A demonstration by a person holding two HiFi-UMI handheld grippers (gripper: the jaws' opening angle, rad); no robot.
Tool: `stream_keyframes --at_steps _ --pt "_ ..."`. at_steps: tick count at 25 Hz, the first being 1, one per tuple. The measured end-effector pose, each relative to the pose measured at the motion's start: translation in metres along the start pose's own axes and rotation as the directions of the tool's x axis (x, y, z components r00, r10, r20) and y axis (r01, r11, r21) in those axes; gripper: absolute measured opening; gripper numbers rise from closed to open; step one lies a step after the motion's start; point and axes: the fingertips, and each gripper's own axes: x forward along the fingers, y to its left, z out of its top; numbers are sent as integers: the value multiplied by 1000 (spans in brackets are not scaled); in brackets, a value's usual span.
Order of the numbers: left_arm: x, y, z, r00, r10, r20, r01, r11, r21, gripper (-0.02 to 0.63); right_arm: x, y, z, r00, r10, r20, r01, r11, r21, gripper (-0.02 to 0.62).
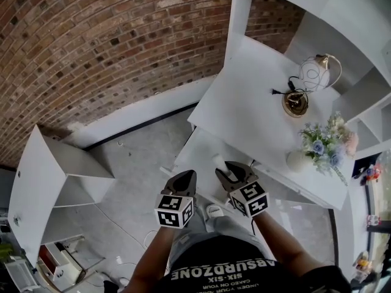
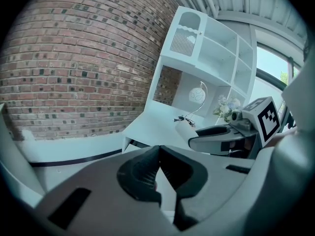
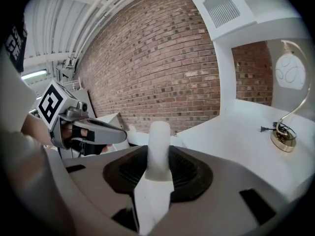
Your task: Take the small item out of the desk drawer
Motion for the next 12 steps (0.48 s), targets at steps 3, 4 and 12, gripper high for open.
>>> stream_keyframes --at_steps 3,4,12 --pt "-2 -6 1 1000 0 4 0 1000 5 5 -9 3 6 1000 4 26 -4 1000 4 130" --pt "-3 -7 1 1000 0 6 0 1000 7 5 -12 4 8 999 4 35 -4 1000 4 129" --pt "-7 -22 6 1000 2 24 -2 1000 19 5 -36 8 21 996 9 91 -10 1000 12 129"
